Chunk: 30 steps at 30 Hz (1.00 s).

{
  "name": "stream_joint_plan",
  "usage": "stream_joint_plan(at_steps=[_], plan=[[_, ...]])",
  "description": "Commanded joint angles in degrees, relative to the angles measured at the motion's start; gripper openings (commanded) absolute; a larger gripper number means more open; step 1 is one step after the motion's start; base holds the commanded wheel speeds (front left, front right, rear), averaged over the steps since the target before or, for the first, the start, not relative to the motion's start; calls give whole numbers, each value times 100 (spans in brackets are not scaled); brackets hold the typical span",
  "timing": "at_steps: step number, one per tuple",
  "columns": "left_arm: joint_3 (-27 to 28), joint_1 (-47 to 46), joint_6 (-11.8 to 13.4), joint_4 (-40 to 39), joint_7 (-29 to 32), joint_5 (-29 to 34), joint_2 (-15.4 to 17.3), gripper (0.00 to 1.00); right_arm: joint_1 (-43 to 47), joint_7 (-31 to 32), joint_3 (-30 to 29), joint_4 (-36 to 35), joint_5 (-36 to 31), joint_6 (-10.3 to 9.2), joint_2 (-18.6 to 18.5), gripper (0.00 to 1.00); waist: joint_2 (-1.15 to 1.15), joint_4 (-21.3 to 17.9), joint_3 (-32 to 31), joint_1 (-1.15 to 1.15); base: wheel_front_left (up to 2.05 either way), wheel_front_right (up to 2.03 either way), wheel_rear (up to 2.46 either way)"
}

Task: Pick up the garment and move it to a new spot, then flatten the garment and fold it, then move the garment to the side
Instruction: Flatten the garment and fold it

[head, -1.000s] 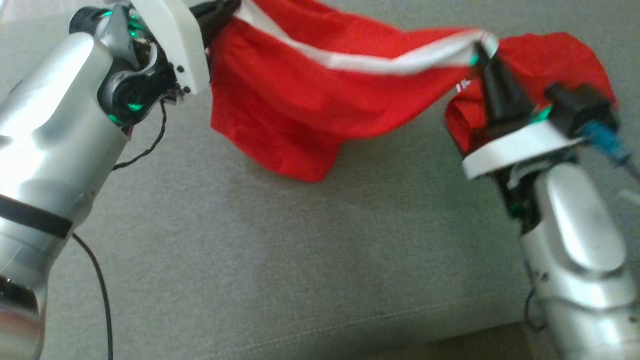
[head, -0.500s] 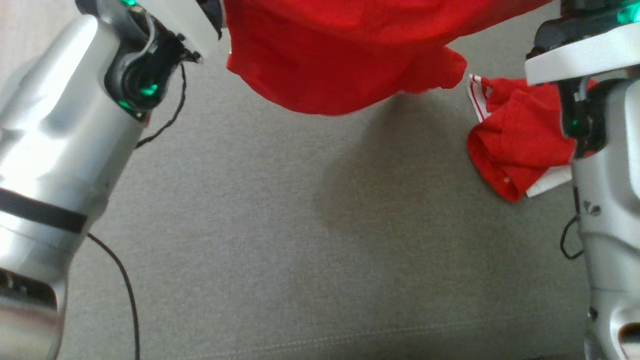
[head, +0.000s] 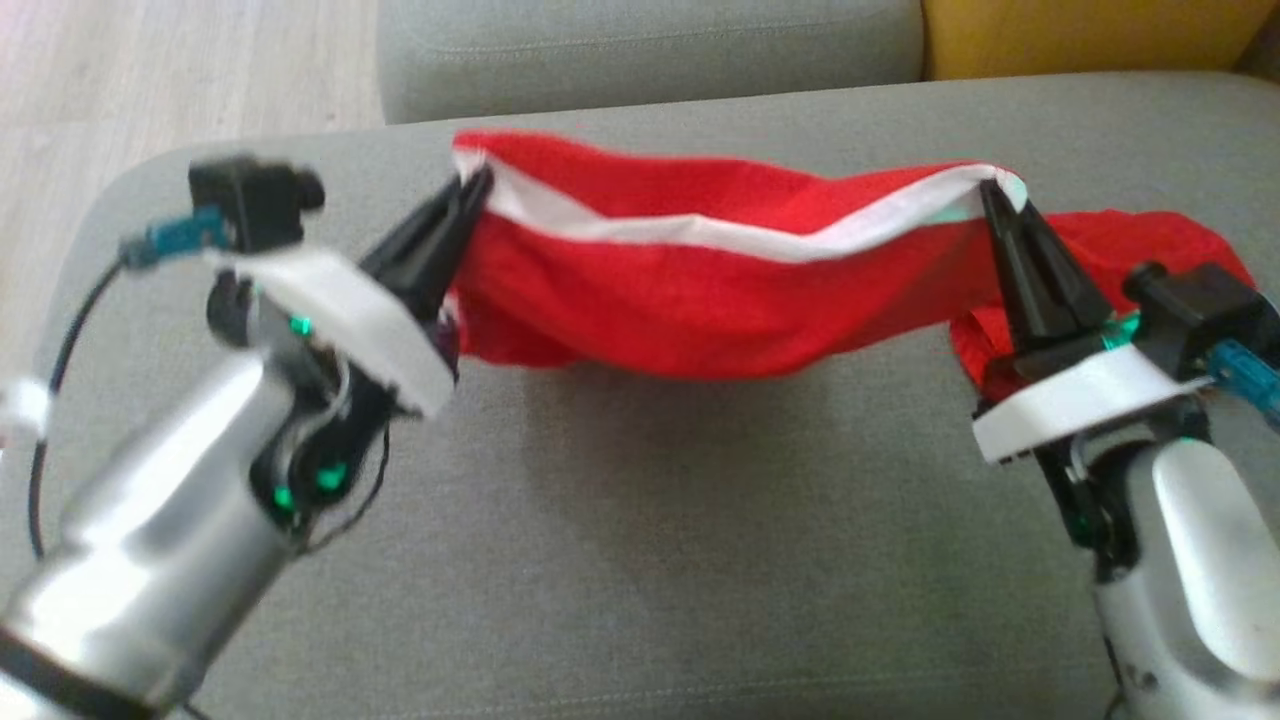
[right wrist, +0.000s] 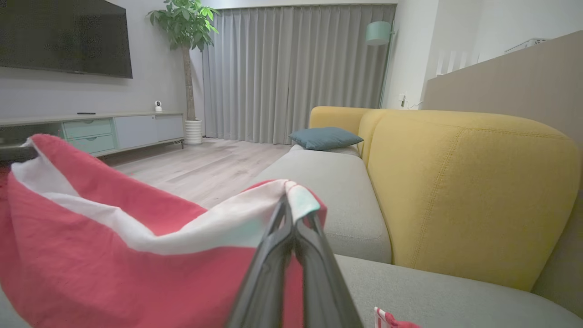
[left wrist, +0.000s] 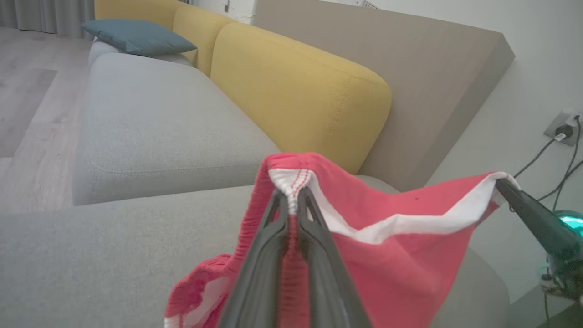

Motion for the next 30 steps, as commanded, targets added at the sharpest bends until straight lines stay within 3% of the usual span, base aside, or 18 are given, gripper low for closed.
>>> stream_joint_plan(at_steps=[1, 7, 12, 18, 25, 30], plan=[[295, -166, 110, -366, -93, -11, 306, 0, -59, 77, 8, -352, 46, 37, -51, 0, 0, 17, -7, 0, 0, 0, 0], [376, 55, 592, -1339, 0, 52, 656, 0, -33, 576, -82, -939, -14, 37, -306, 0, 0, 100, 272, 0, 0, 0, 0], [570, -633, 633, -1271, 209, 88, 603, 0, -1035, 884, 36, -724, 121, 37, -512, 0, 0, 89, 838, 0, 0, 0, 0], [786, -2108, 402, -105, 457, 250, 311, 0, -3124, 800, 602, 589, 225, 37, -793, 0, 0, 21, 1638, 0, 0, 0, 0], [964, -3853, 14, 1744, -76, 712, -222, 0, -5587, -270, 750, 2672, -107, 37, -484, 0, 0, -78, 2095, 0, 0, 0, 0], [1030, -4451, -194, 2501, -654, 925, -509, 0, -6337, -1083, 413, 3582, -422, 37, -181, 0, 0, -84, 2150, 0, 0, 0, 0]])
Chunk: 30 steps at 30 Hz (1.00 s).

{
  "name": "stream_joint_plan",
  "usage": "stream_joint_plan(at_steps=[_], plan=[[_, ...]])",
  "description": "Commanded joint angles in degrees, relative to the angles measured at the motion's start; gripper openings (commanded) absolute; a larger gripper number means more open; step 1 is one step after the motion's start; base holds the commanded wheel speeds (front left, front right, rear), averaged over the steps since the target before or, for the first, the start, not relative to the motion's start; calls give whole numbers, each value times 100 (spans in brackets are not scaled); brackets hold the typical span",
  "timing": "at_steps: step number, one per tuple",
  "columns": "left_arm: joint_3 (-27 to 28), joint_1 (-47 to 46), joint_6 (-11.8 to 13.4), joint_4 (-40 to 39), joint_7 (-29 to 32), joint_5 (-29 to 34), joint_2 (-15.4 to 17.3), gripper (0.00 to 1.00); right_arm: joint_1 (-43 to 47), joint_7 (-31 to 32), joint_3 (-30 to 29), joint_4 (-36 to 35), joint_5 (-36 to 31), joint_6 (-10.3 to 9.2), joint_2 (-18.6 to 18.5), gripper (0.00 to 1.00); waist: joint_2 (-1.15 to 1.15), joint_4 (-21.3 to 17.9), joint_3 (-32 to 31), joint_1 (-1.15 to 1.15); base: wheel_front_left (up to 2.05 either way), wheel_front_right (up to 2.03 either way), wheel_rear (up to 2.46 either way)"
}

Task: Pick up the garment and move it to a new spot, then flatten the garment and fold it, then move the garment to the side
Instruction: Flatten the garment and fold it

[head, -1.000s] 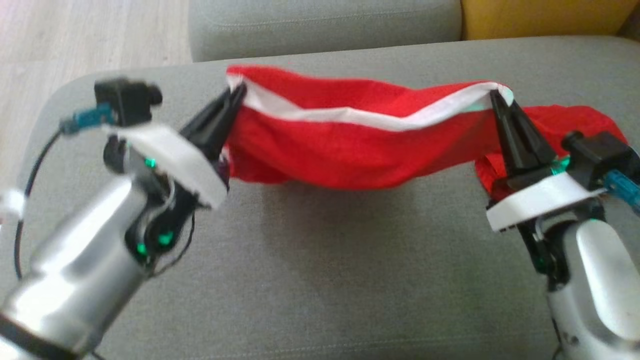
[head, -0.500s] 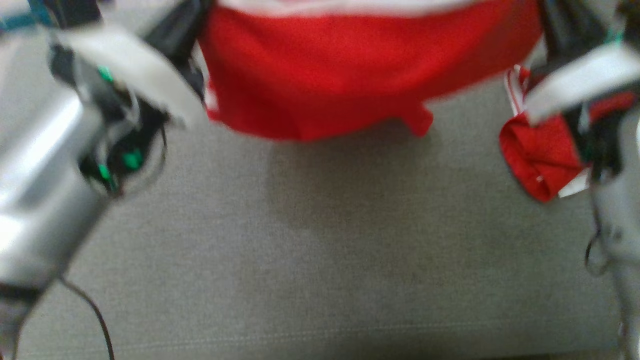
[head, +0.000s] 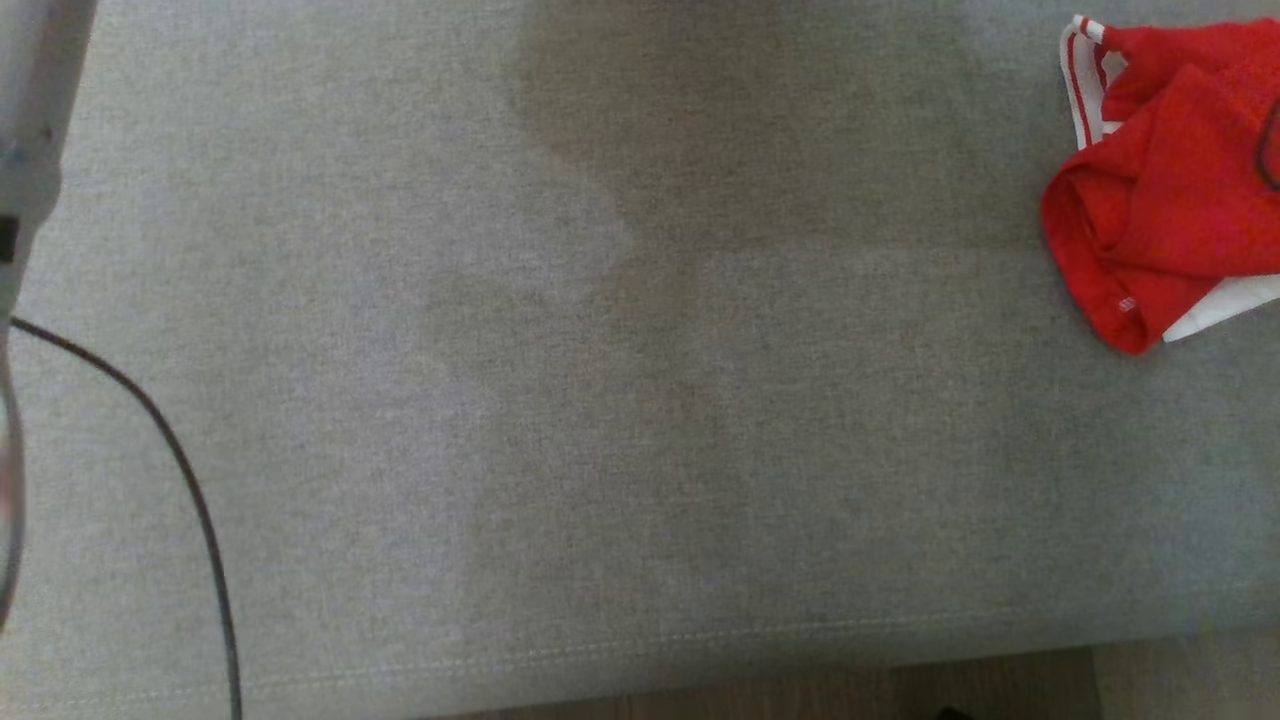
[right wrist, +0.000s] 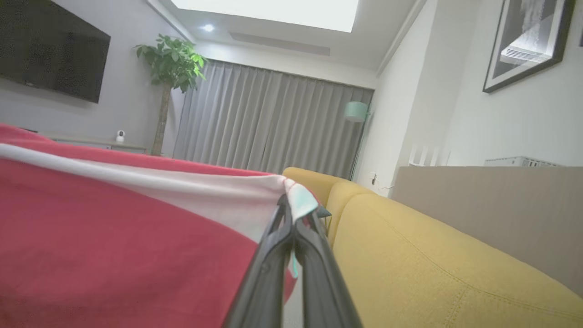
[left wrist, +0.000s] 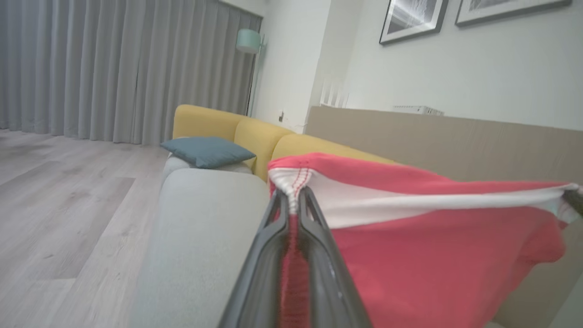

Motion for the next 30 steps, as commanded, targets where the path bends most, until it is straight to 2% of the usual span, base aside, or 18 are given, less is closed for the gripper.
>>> stream_joint_plan(at_steps=[1, 4, 8, 11, 15, 22, 30], plan=[[273, -376, -53, 25, -135, 57, 167, 0, -195, -166, -150, 15, -76, 37, 145, 0, 0, -3, 18, -1, 0, 0, 0], [350, -431, -271, 321, -319, 96, -51, 0, -249, -391, -387, 432, -148, 37, 356, 0, 0, 33, 47, -1, 0, 0, 0], [291, -45, -506, 577, -386, 214, -283, 0, 184, -473, -293, 899, -100, 37, 570, 0, 0, 103, 16, -1, 0, 0, 0], [237, 919, -647, 551, -396, 410, -449, 0, 1101, -494, 180, 1332, 201, 37, 704, 0, 0, 188, -184, -1, 0, 0, 0], [171, 1938, -687, 356, -397, 536, -411, 0, 1891, -496, 726, 1438, 565, 37, 669, 0, 0, 242, -502, -1, 0, 0, 0], [-271, 3568, -702, -63, -398, 585, -283, 0, 2993, -312, 1873, 1383, 1388, 37, 221, 0, 0, 330, -1134, -1, 0, 0, 0], [-590, 4649, -691, -658, -398, 637, -98, 0, 3763, 246, 2861, 680, 2203, 37, -759, 0, 0, 394, -1614, -1, 0, 0, 0]])
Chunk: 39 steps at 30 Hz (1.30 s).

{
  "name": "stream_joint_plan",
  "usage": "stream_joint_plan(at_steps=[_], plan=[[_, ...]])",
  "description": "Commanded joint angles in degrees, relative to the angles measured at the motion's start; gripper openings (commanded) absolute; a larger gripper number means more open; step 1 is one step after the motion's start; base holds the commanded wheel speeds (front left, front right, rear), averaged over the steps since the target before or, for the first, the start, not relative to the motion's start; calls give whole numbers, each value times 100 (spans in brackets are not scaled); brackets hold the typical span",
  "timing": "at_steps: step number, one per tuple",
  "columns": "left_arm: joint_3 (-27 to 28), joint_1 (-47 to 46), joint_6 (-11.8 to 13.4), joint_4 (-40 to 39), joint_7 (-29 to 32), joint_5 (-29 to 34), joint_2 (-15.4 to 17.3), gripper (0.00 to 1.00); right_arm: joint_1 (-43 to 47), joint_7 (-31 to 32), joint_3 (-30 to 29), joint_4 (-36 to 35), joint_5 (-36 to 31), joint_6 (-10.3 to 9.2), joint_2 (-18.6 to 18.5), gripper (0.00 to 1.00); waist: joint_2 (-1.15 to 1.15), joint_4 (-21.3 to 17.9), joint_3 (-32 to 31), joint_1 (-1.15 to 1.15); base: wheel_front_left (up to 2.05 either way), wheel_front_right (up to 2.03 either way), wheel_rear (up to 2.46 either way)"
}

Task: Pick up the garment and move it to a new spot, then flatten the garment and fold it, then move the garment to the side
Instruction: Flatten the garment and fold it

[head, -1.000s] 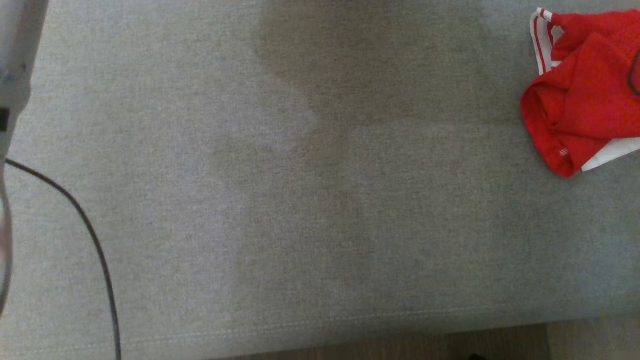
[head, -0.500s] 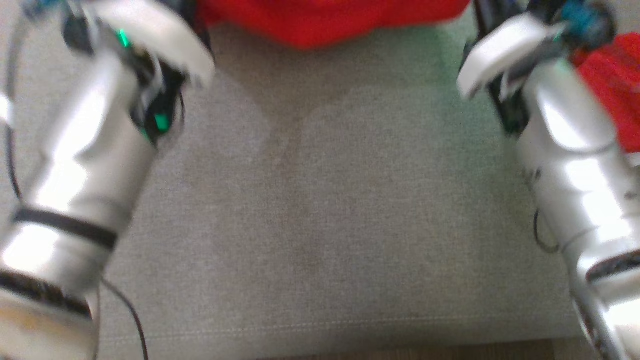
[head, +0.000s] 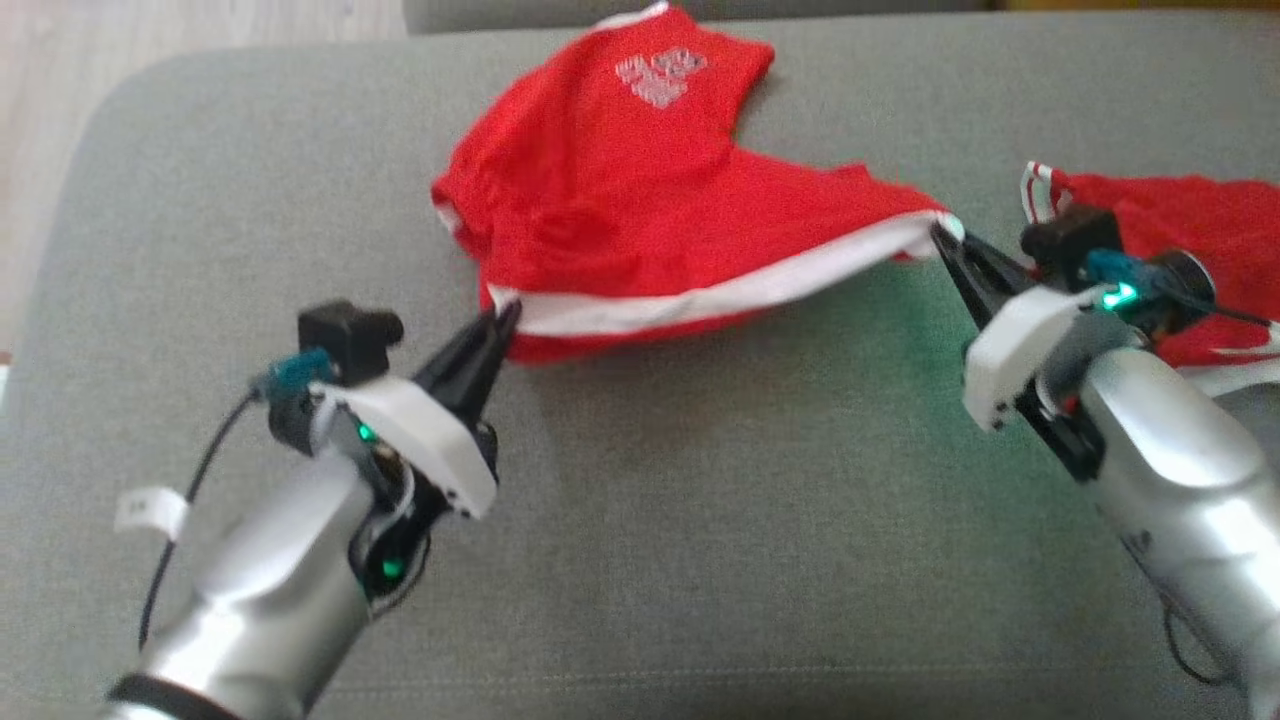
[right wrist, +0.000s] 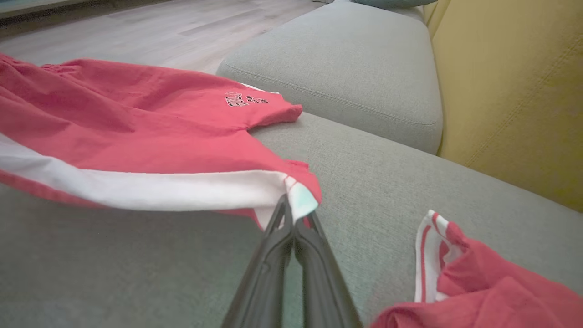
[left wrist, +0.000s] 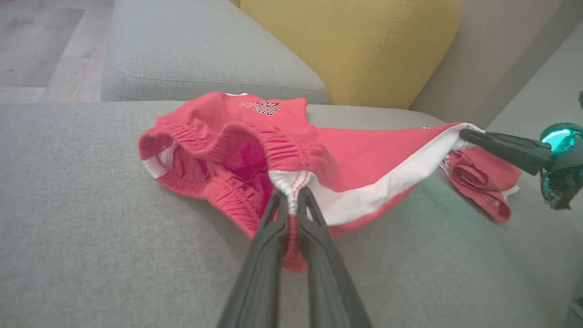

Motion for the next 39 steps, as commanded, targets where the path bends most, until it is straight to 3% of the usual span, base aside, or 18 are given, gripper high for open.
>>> stream_joint_plan(at_steps=[1, 14, 21, 26, 30, 39], plan=[[171, -79, -7, -227, -30, 42, 195, 0, 138, 87, 108, -248, 162, 37, -163, 0, 0, 40, -152, 0, 0, 0, 0], [-171, 1103, 511, -1493, 197, 46, 505, 0, 1164, 1215, 612, -2039, 1269, 37, -1545, 0, 0, -113, -693, 0, 0, 0, 0], [-257, 1874, 977, -2714, 475, -151, 809, 0, 1885, 1814, 427, -3186, 1497, 37, -2385, 0, 0, -215, -797, 0, 0, 0, 0], [-308, 2216, 1258, -3447, 680, -281, 929, 0, 2406, 2219, -63, -3958, 1653, 37, -2931, 0, 0, -205, -760, 0, 0, 0, 0], [-172, 2152, 1435, -3737, 671, -279, 962, 0, 2496, 2394, -636, -4358, 1504, 37, -3041, 0, 0, -130, -608, 0, 0, 0, 0], [236, 1459, 1486, -3729, 653, -301, 866, 0, 1681, 2918, -1250, -4672, 913, 37, -2671, 0, 0, 322, 21, 0, 0, 0, 0]])
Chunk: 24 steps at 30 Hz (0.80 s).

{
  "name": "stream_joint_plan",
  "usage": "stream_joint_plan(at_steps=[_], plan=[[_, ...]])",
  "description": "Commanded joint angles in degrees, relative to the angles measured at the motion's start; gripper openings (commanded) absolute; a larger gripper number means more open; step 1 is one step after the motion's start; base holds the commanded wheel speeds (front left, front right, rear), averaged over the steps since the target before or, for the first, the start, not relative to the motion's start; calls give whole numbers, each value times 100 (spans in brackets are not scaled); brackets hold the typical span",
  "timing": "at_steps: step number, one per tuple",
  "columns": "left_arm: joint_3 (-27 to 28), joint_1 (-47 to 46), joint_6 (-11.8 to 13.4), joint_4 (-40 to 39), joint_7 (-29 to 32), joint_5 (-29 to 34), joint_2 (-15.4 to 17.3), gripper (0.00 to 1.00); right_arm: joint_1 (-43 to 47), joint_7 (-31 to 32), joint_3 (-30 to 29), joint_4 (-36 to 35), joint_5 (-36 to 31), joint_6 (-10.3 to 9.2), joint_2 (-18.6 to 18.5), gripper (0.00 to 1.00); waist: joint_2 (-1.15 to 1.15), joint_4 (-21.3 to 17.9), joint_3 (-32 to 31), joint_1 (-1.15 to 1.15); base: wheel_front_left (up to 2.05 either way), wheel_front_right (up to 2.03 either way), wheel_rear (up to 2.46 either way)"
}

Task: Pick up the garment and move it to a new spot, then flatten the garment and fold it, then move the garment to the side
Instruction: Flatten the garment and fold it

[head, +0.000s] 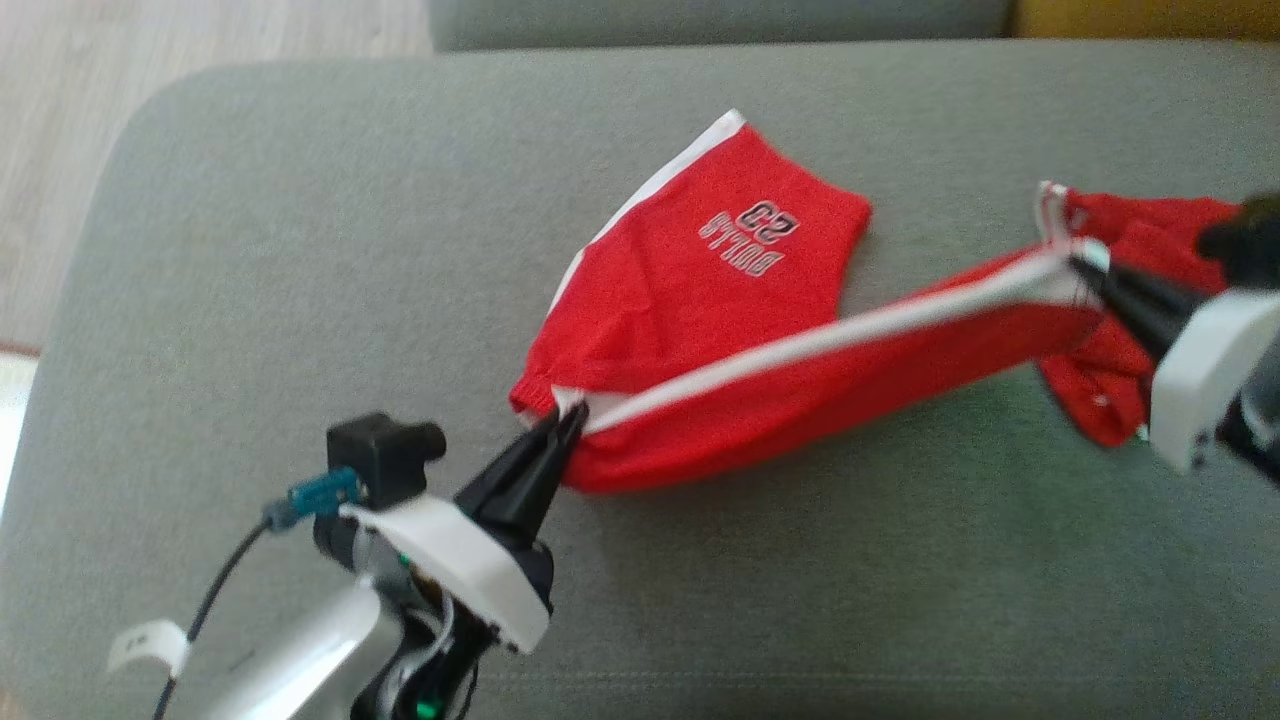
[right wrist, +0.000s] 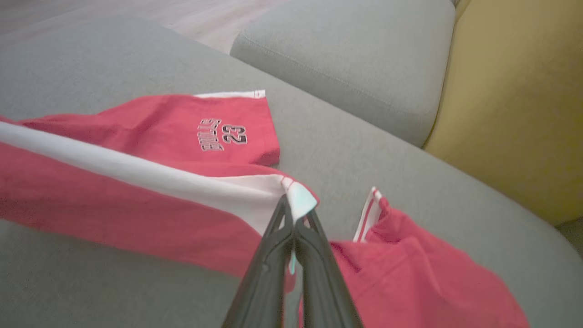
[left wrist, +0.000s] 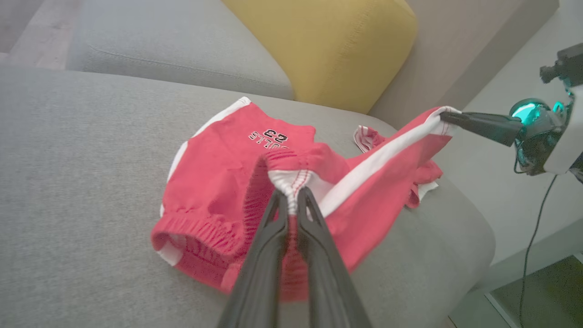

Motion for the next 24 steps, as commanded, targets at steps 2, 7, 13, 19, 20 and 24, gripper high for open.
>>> stream_joint_plan(at_steps=[2, 7, 13, 19, 20, 24], plan=[[311, -417, -14, -56, -44, -35, 42, 0, -504, 87, -29, -111, -126, 37, -54, 0, 0, 301, 318, 0, 0, 0, 0], [335, -791, -141, 274, 3, -35, -111, 0, -1452, 278, 368, 249, -199, 37, 126, 0, 0, 599, 640, 0, 0, 0, 0], [311, -1262, -316, 821, -12, -20, -453, 0, -2575, 239, 1213, 895, -254, 37, 241, 0, 0, 935, 1043, 0, 0, 0, 0], [305, -1577, -428, 1314, -134, -4, -771, 0, -3343, -8, 1903, 1466, -274, 37, 295, 0, 0, 1203, 1322, 0, 0, 0, 0], [299, -1626, -452, 1406, -159, -1, -829, 0, -3478, -69, 2017, 1591, -263, 37, 311, 0, 0, 1247, 1369, 0, 0, 0, 0], [249, -1787, -553, 1732, -257, 29, -1040, 0, -3962, -346, 2440, 2074, -272, 37, 370, 0, 0, 1402, 1544, 0, 0, 0, 0]])
